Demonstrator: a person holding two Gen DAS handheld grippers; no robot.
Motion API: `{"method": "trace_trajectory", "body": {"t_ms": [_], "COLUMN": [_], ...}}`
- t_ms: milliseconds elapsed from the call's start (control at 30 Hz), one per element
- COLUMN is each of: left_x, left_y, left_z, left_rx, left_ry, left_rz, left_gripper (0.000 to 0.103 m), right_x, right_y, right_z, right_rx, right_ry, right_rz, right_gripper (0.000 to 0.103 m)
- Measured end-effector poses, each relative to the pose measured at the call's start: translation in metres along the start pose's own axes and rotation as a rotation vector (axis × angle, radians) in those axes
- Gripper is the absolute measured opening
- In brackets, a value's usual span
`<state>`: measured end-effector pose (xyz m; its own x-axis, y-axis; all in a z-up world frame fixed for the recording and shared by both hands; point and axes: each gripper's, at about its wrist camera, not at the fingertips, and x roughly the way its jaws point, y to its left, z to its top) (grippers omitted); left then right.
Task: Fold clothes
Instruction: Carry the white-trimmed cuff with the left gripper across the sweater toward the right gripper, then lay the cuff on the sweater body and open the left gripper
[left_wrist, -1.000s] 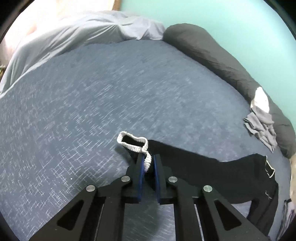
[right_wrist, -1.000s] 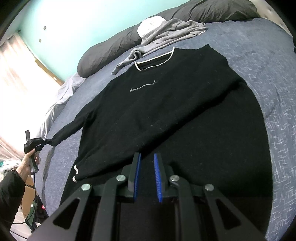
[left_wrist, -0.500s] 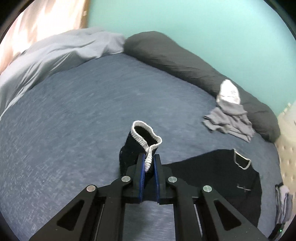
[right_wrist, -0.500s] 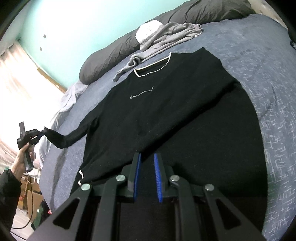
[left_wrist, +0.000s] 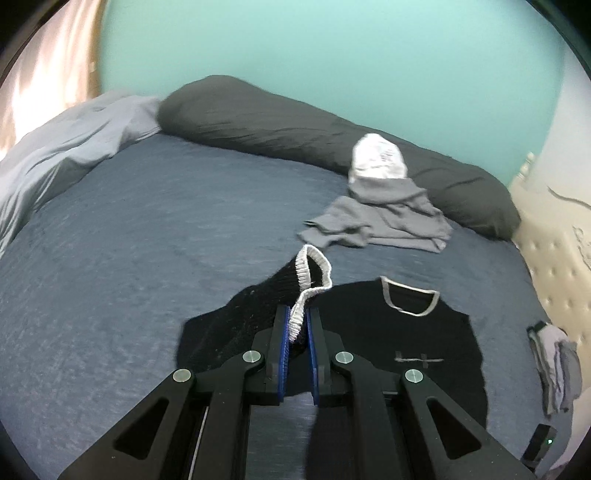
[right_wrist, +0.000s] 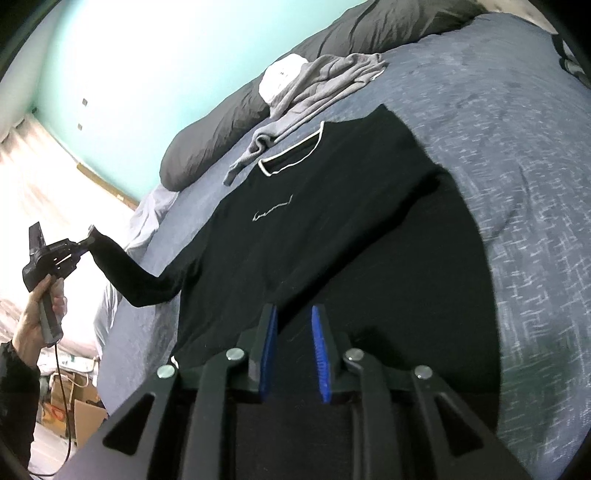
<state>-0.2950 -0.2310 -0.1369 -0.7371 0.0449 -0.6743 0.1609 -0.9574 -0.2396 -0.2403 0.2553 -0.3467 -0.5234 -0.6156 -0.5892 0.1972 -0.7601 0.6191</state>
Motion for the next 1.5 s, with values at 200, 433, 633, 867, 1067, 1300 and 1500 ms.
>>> {"method": "trace_trajectory", "body": {"t_ms": [200, 433, 633, 867, 1067, 1300, 1500], "left_x": [0.008, 0.019, 0.042, 0.081, 0.108, 0.13, 0.119], "left_y": [-0.075, -0.166, -0.241, -0.281, -0.282, -0.27, -0.259], "left_z": [-0.006, -0.028, -0.071, -0.143, -0.186, -0.22, -0.225], "left_rx": [0.071, 0.152, 0.233, 0.297, 0.299, 0.27, 0.261], "left_ry": [0.016, 0.062, 0.139, 0.254, 0.318, 0.382, 0.387], "left_rz": [-0.077, -0.186, -0.274, -0.292, -0.282, -0.279, -0.308], "left_gripper": [0.009, 0.009, 0.009, 0.009, 0.009, 0.011, 0.011], "right_x": [-0.011, -0.026, -0.034, -0.04, -0.04, -0.024, -0.008], "right_y": [-0.014, -0.03, -0.048, -0.063, -0.068, -0.068, -0.057], "right_z": [0.006, 0.015, 0.021, 0.024, 0.027, 0.03, 0.028], "right_rx": [0.04, 0.085, 0.13, 0.168, 0.179, 0.21, 0.184], "right_ry": [-0.023, -0.051, -0.066, -0.075, -0.071, -0.033, 0.016], "right_rz": [0.012, 0.028, 0.031, 0.034, 0.042, 0.092, 0.107], "right_gripper": [0.021, 0.022, 0.024, 0.025, 0.026, 0.028, 0.045]}}
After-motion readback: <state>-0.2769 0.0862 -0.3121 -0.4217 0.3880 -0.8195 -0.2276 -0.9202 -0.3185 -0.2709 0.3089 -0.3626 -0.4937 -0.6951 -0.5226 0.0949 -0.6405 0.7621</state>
